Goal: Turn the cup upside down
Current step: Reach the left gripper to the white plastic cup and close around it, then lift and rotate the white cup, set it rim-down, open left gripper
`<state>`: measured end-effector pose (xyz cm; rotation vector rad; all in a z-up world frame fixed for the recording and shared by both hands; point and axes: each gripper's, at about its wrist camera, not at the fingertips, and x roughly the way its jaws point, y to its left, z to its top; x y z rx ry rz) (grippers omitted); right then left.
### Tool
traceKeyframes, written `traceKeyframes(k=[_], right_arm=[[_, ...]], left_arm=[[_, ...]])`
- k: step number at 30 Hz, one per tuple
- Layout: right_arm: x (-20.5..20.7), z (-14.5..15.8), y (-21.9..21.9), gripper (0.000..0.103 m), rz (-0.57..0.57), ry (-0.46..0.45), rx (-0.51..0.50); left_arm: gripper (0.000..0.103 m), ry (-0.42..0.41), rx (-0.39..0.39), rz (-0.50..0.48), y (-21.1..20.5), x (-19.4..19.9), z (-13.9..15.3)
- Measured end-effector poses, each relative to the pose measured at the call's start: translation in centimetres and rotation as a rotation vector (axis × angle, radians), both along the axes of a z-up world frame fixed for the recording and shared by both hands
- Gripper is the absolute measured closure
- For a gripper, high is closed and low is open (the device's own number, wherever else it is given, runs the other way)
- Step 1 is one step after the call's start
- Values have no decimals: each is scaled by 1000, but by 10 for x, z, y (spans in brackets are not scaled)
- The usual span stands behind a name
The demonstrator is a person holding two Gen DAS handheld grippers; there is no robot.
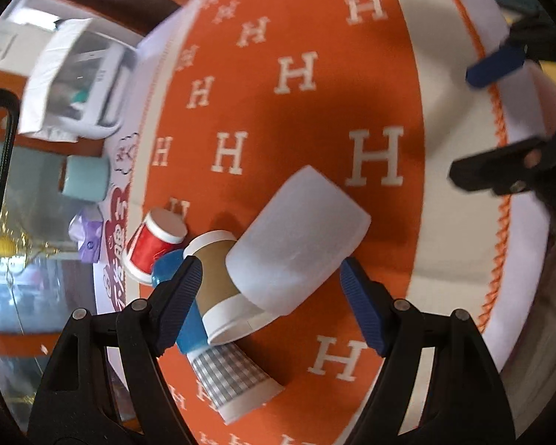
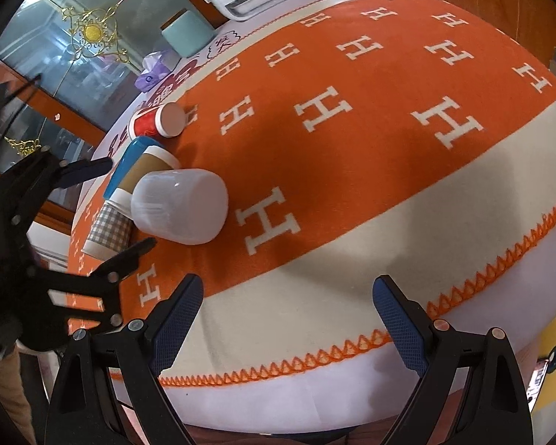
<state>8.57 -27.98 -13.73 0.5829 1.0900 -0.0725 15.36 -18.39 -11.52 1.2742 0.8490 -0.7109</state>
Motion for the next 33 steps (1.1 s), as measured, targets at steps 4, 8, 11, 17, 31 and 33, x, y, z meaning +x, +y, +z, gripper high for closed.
traceKeyframes(k=[4,8,11,17,31,33], right_arm=[[0,-5,-6,9,-17,16,13],[-1,-8,-12,9,-33,24,22],[-2,-10,-15,9,-43,26,19],[-3,-10,-21,9,-57,27,14],[-12,6,-15,9,-33,-4,14],[-13,9,-11,9,-21,-10,13]], left_arm=[[28,47,41,-30,-9,8,-14],[28,83,102,-65,-19,14,-33],[28,46,164,-102,-26,15,-53],[36,49,138,-68,-38,25,-56],[44,153,-30,302,-14,35,4],[45,143,-62,323,-4,26,15]])
